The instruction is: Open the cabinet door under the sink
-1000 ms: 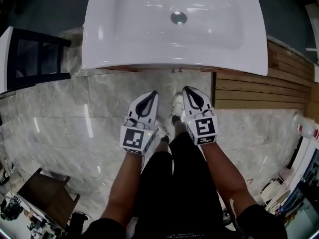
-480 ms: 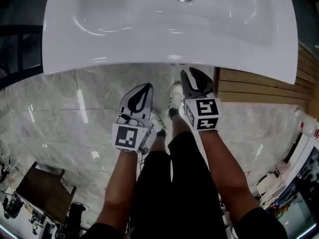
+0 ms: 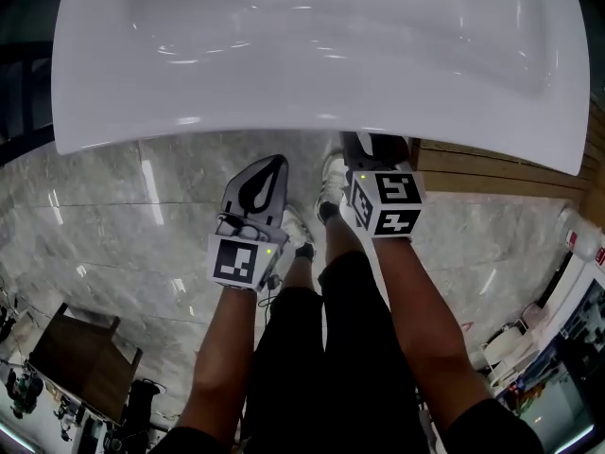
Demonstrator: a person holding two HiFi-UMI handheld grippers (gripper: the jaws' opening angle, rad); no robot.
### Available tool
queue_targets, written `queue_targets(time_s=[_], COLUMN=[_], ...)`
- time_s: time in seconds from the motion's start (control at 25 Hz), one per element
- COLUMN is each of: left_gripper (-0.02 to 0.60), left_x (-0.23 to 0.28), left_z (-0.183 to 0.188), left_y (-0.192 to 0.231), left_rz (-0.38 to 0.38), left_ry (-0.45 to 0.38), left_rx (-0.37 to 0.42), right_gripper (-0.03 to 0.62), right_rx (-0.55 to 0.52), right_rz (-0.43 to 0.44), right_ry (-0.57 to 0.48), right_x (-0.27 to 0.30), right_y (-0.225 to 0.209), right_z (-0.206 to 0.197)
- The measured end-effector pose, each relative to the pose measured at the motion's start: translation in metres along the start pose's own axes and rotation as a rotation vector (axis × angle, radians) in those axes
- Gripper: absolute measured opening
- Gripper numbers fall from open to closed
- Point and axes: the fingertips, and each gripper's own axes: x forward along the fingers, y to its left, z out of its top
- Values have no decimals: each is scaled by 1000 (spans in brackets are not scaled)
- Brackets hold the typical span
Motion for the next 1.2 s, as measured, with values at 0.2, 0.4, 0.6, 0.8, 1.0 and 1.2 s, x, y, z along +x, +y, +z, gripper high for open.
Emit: queue_targets(time_s=[0.2, 0.4, 0.6, 0.8, 1.0, 1.2], left_gripper=[23, 23, 22, 21, 23, 21], left_x=[3, 8, 9, 6, 10, 13], left_z=[-1, -1, -3, -2, -9, -8], left_y=[3, 4, 6, 5, 3, 0], left_rz=[-10, -10, -11, -19, -19, -18], left_ry=[0, -7, -8, -7, -1, 1], left_rx=[0, -4, -8, -9, -15, -11], right_gripper=[145, 144, 143, 123, 107, 100], right_rx=[43, 87, 163, 240, 303, 309], right_rz=[-21, -20, 1, 82, 142, 115], right_ry=[17, 63, 92, 107, 103, 72], right_x=[5, 9, 12, 13, 16, 15], right_y=[0, -3, -4, 0, 0, 0], right_z=[-2, -9, -12, -11, -13, -11])
